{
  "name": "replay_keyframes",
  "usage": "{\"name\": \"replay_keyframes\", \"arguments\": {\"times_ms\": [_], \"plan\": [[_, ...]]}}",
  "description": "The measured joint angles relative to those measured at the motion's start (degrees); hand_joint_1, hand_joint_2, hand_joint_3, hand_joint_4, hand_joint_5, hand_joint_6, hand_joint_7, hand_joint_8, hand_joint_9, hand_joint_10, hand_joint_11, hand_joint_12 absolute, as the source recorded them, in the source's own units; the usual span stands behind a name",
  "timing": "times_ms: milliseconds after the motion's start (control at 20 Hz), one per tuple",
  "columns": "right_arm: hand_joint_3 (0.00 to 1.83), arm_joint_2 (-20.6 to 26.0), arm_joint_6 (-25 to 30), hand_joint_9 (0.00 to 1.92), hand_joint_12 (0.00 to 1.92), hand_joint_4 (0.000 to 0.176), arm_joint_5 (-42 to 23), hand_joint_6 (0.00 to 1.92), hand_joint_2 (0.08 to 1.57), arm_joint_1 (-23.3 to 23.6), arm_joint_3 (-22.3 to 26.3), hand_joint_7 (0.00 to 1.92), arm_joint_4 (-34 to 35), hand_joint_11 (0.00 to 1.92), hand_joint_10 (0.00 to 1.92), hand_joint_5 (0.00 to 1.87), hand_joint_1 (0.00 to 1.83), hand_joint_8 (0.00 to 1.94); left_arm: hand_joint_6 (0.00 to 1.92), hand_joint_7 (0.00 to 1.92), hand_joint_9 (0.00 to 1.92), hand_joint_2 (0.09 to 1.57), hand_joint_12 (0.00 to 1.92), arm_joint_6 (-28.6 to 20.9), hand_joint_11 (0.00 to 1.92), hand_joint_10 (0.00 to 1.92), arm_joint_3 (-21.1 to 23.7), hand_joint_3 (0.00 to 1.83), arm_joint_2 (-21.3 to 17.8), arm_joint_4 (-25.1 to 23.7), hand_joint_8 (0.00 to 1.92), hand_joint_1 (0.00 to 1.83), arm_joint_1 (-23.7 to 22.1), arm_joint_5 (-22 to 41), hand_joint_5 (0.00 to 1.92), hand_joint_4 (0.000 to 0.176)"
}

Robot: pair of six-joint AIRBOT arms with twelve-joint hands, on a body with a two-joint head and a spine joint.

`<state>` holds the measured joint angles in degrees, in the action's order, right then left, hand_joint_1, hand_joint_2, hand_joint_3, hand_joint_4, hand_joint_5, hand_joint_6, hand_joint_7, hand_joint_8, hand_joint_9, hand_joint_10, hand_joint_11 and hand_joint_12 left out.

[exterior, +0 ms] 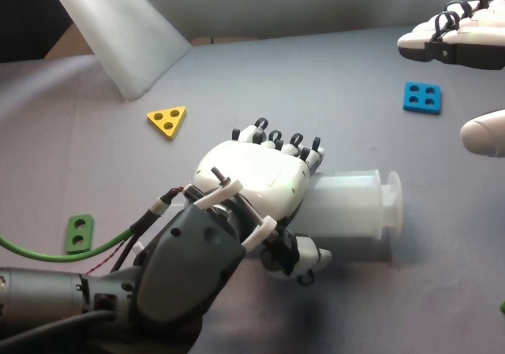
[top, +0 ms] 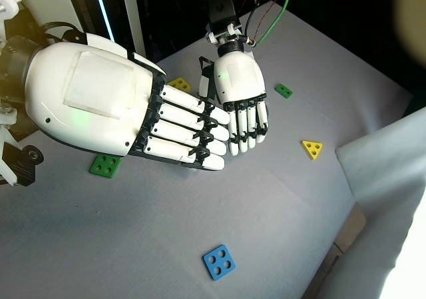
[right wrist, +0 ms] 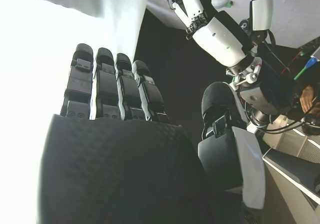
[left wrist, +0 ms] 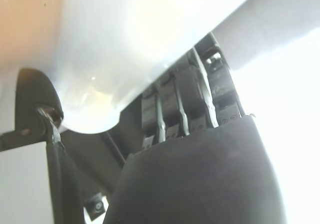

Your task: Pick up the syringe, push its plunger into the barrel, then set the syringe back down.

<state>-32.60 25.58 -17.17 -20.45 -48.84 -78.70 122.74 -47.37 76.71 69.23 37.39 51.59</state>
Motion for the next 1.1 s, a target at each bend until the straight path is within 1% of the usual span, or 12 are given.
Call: {"name": "replay_keyframes", "arguments": {"times_ms": [250,450,600,650,700,750,800,850,900,950,1000,1100], "plan": [[0.0,0.0,-2.0,0.0,0.0,0.0,-0.5,0.0,1.3,0.0,0.0,0.0,0.0,0.0,0.0,0.0,0.0,0.0,0.0,0.0,0.03,0.94,0.29,-0.4,0.0,0.0,0.0,0.0,-1.1,-0.2,0.0,0.41,-0.2,-0.5,0.0,0.0],[0.0,0.0,-8.2,0.0,0.0,0.0,-2.0,0.0,1.29,0.0,0.0,0.0,0.0,0.0,0.0,0.0,0.0,0.0,0.0,0.0,0.0,0.9,0.15,-0.4,0.0,0.0,0.1,0.0,-2.0,-0.2,0.0,0.35,-1.3,-1.2,0.0,0.0],[0.0,0.0,-13.9,0.0,0.0,0.0,-6.4,0.0,1.3,0.0,0.0,0.0,-0.3,0.0,0.0,0.0,0.0,0.0,0.0,0.0,0.0,0.91,0.08,-0.4,0.0,0.0,0.6,0.0,-3.2,-0.2,0.0,0.31,-2.3,-1.9,0.0,0.0],[0.0,0.0,-15.2,0.0,0.0,0.0,-7.8,0.01,1.3,0.1,0.0,0.0,-0.5,0.0,0.0,0.02,0.0,0.0,0.0,0.04,0.06,0.98,0.33,-0.5,0.0,0.01,0.9,0.0,-4.1,-0.3,0.01,0.28,-2.9,-2.6,0.02,0.0],[0.0,0.0,-15.9,0.22,0.47,0.0,-8.5,0.01,1.34,0.1,0.0,0.26,-0.5,0.0,0.01,0.31,0.0,0.06,0.05,0.43,0.45,1.11,0.73,-0.5,0.15,0.13,1.1,0.01,-4.8,-0.7,0.07,0.26,-3.2,-3.2,0.35,0.0],[0.0,0.0,-16.7,0.42,0.95,0.0,-8.8,0.08,1.38,0.1,0.1,0.48,-0.5,0.0,0.09,0.51,0.0,0.14,0.13,0.59,0.49,1.23,1.11,-0.5,0.19,0.6,1.1,0.01,-5.4,-1.1,0.31,0.23,-3.6,-3.7,0.57,0.0],[0.01,0.0,-17.3,0.41,1.53,0.0,-9.0,0.91,1.43,0.1,0.1,0.52,-0.5,0.07,1.02,0.5,0.0,1.0,1.14,0.43,0.38,1.45,1.76,-0.4,0.22,1.49,1.3,0.02,-6.5,-1.1,1.33,0.05,-4.3,-4.6,0.44,0.0],[0.0,0.0,-17.9,0.38,1.83,0.0,-8.9,1.46,1.46,0.1,0.1,0.5,-0.7,0.13,1.57,0.44,0.0,1.52,1.69,0.38,0.39,1.54,1.89,-0.3,0.35,1.83,1.5,0.03,-7.8,-1.2,1.8,0.01,-4.7,-5.7,0.38,0.0],[0.01,0.0,-18.0,0.4,1.9,0.0,-8.9,1.81,1.49,0.1,0.0,0.43,-0.9,0.24,1.85,0.33,0.0,1.86,1.81,0.41,0.42,1.57,1.91,-0.2,0.44,1.9,1.6,0.07,-8.6,-1.2,1.9,0.0,-5.0,-6.5,0.41,0.0],[0.01,0.1,-18.3,0.43,1.92,0.0,-9.2,1.9,1.52,0.2,0.0,0.41,-0.6,0.31,1.91,0.32,0.0,1.92,1.9,0.46,0.47,1.57,1.92,-0.2,0.55,1.92,1.6,0.13,-10.0,-1.8,1.92,0.06,-5.5,-7.8,0.46,0.0],[0.01,0.2,-19.7,0.52,1.92,0.0,-9.6,1.92,1.56,0.3,0.0,0.47,0.7,0.5,1.92,0.39,0.06,1.94,1.92,0.52,0.54,1.57,1.92,-0.2,0.64,1.92,1.7,0.13,-11.2,-2.2,1.92,0.19,-6.0,-9.0,0.49,0.0],[0.02,0.2,-20.7,0.63,1.92,0.0,-10.2,1.92,1.57,0.7,0.0,0.58,2.5,0.66,1.92,0.54,0.11,1.94,1.92,0.62,0.64,1.57,1.92,-0.2,0.77,1.92,1.9,0.11,-14.0,-4.4,1.92,0.32,-7.3,-12.8,0.58,0.0]]}}
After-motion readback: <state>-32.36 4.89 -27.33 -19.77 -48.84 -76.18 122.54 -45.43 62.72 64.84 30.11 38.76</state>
